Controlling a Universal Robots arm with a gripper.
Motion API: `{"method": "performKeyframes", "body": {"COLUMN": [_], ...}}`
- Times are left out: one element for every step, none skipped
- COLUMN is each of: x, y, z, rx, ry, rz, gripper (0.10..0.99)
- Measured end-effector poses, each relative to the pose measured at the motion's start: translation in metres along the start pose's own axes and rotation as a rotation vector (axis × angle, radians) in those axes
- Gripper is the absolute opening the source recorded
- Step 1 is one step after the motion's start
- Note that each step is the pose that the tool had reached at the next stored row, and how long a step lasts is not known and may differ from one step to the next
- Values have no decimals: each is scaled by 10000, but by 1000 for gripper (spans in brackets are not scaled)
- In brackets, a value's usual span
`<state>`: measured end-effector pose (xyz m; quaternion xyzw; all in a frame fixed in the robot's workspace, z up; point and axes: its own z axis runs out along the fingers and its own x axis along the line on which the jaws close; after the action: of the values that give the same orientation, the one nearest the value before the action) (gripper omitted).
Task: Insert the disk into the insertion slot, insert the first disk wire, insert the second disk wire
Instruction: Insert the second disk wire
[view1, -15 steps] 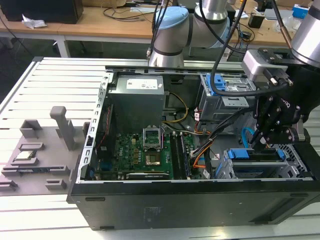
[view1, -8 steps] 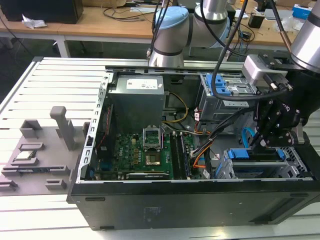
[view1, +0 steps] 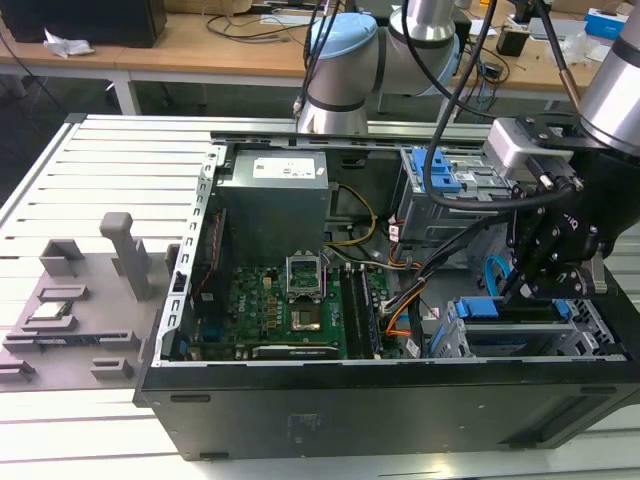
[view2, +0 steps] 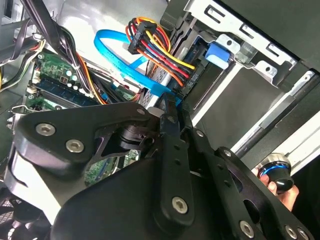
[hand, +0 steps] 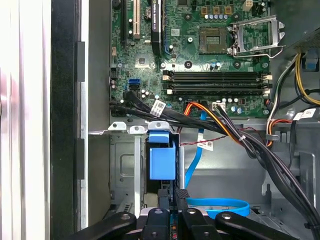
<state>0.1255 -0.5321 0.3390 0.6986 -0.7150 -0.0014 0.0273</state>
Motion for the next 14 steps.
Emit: {"method": "performKeyframes", "body": {"x": [0,0,0,0,0,0,0,0,0,1,2,3,3,4], "y": [0,0,0,0,0,0,0,0,1,1,2,3,4,4], "z": [1,2,2,3,3,5,7,7,-14,-37,-55,-76,-96,-113], "rx": [0,0,0,0,1,0,0,0,0,0,0,0,0,0], "ry": [-1,-2,-1,-1,0,-4,-6,-2,-4,-1,-3,-3,-2,-2], "rz": [0,-1,0,-1,0,-1,-1,-1,-1,0,0,0,-1,0], "gripper": [161,161,161,161,161,161,176,239,239,239,239,239,239,239]}}
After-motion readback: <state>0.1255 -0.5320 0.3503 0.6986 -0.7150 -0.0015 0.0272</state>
